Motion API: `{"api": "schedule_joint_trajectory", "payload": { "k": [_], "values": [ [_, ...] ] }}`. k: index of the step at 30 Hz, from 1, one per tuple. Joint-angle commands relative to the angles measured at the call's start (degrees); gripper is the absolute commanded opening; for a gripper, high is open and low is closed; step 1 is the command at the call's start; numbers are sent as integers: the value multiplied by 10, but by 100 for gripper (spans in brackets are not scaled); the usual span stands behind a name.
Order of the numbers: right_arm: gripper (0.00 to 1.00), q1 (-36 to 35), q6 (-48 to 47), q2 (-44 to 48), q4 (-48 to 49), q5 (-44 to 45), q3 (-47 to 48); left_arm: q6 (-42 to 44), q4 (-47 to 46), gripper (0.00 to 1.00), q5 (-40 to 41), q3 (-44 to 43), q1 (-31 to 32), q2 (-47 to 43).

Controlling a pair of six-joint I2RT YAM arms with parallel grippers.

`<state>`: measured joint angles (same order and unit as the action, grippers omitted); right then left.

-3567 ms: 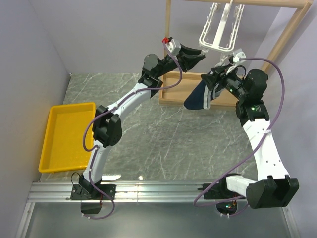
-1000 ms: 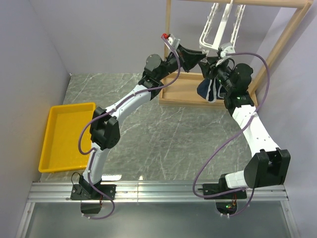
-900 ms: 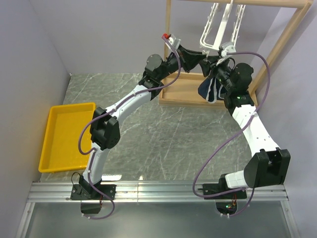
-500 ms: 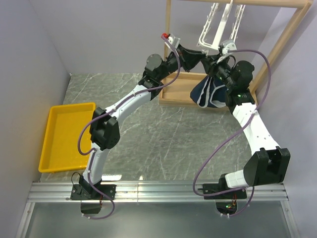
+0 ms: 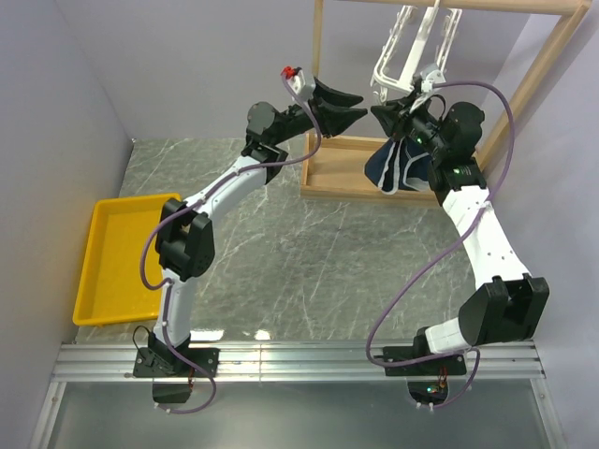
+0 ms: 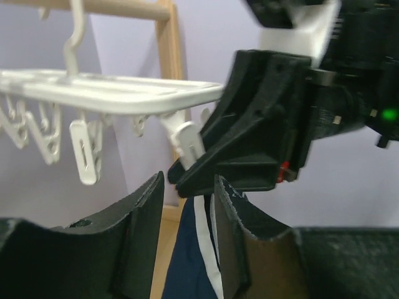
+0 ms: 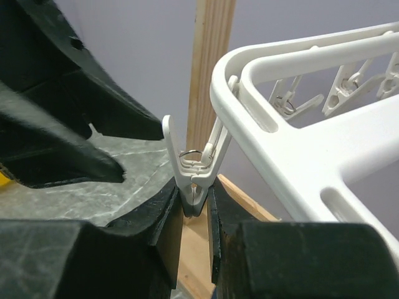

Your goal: Clip the underwear to the hanger

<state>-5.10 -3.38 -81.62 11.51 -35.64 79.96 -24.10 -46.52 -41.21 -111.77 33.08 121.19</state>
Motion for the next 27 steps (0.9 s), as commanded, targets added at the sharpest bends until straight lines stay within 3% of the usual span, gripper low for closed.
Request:
{"api": "schedule_joint_trajectory", "payload": {
  "k": [1,10,20,27],
  "values": [
    [0,7,21,-13,-20,-24,38,41,-97,43,-82,-2,4,-21],
    [0,14,50,-24,-44,-44,53,8,-124,38,-114,-86,9,37],
    [0,19,69,-27,-41,-60,55,32,-79,45,-28,-104,14,49],
    [0,29,102,-35,-35,-83,59,13,-60,46,-34,-154,14,83]
  ]
}}
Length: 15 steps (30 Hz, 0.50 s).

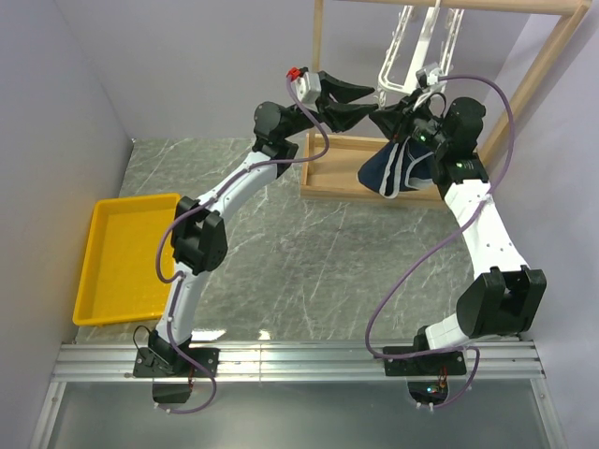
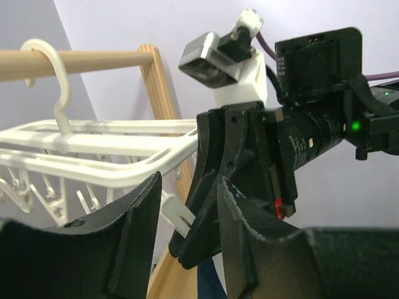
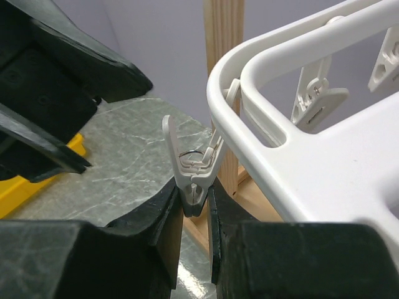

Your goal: Clip the underwear to the hanger

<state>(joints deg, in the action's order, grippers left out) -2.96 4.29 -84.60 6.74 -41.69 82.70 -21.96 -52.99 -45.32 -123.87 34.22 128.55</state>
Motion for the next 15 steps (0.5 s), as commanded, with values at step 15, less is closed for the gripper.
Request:
{"api": "schedule_joint_trajectory", "payload": {
  "k": [15],
  "values": [
    [0,16,37,-11,-2,-57,40,-71,7,30,9,-83,3,48]
  ]
}}
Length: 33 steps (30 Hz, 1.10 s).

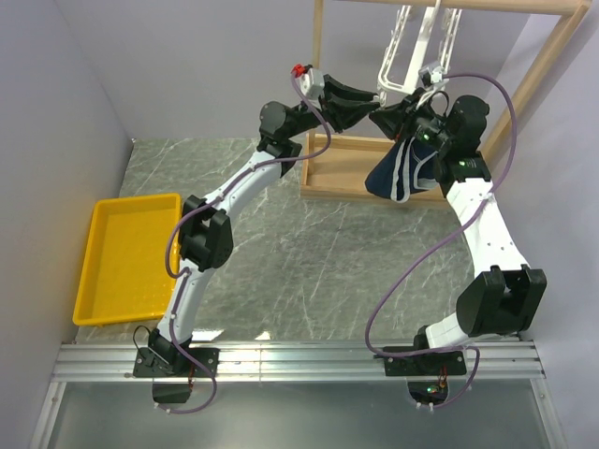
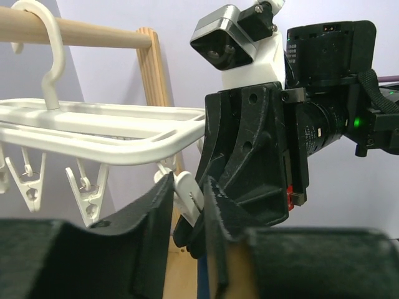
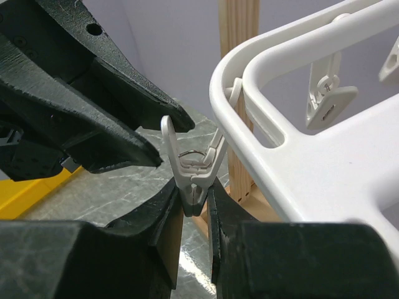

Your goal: Clip the underwear to the hanger

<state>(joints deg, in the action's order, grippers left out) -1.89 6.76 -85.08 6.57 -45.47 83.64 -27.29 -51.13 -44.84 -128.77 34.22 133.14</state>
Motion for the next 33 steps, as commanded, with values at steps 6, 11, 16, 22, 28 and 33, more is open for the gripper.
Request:
{"api": "schedule_joint_trajectory", "payload": {
  "k": [6,11,16,22,28,33],
  "values": [
    [13,4,4,-5,-14,4,36,-19,2,15,11,-39,9,4],
    [34,4,-13,8,-15,47,29,-9,12,0,25,-30,18,-4],
    [49,1,-37,22,-9,82,16,-10,22,0,39,-27,23,-6],
    [49,-5,-56,47,30,110,-15,-15,32,0,61,-23,29,-10],
    [45,-26,-108,58,48,140,-37,-39,31,0,72,-23,31,-13],
    [38,-35,-126,63,78,167,-53,-38,40,0,80,-18,35,-18]
  ]
}}
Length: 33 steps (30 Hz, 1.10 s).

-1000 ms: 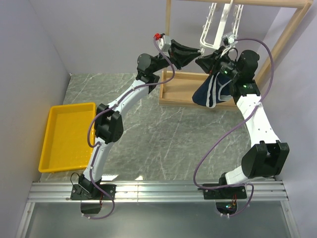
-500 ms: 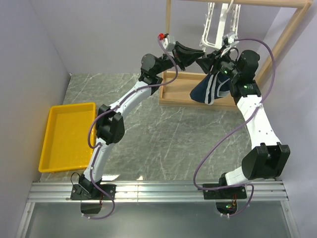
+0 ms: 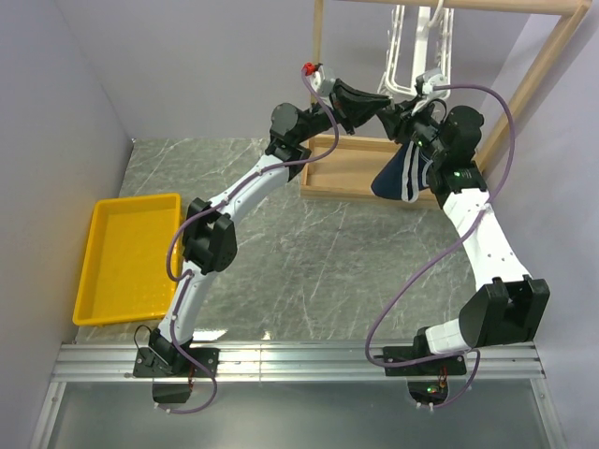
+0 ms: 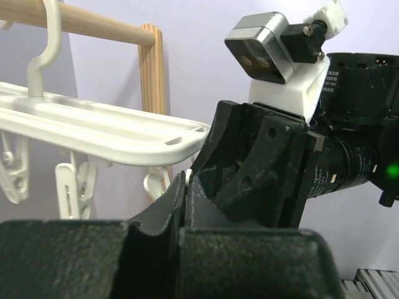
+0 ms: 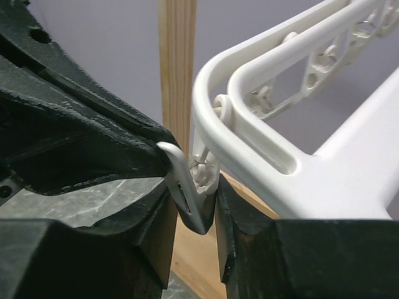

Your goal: Clip the underwear to the hanger

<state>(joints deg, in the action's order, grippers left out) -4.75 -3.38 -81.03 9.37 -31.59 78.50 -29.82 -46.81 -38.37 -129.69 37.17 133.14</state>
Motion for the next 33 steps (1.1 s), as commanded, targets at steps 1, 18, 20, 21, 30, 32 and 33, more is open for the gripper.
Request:
{"api": "schedule_joint_trajectory", "payload": {
  "k": [1,18,20,21,30,32,33],
  "values": [
    [35,-7,-25,25,56,31,-3,-14,-2,0,17,-10,5,-18],
    [0,-2,15,9,6,-22,34,-95,24,70,48,26,-24,-67],
    [0,2,32,4,4,-29,42,-113,38,70,57,0,-24,-54],
    [0,4,49,2,3,-34,46,-117,43,70,61,-8,-24,-49],
    [0,14,85,-11,-17,-57,64,-182,58,70,62,-76,-22,-4],
    [0,14,88,-12,-15,-58,63,-187,65,71,64,-76,-19,-3],
    [0,13,90,-14,-15,-59,64,-188,72,71,63,-77,-19,-3]
  ]
}}
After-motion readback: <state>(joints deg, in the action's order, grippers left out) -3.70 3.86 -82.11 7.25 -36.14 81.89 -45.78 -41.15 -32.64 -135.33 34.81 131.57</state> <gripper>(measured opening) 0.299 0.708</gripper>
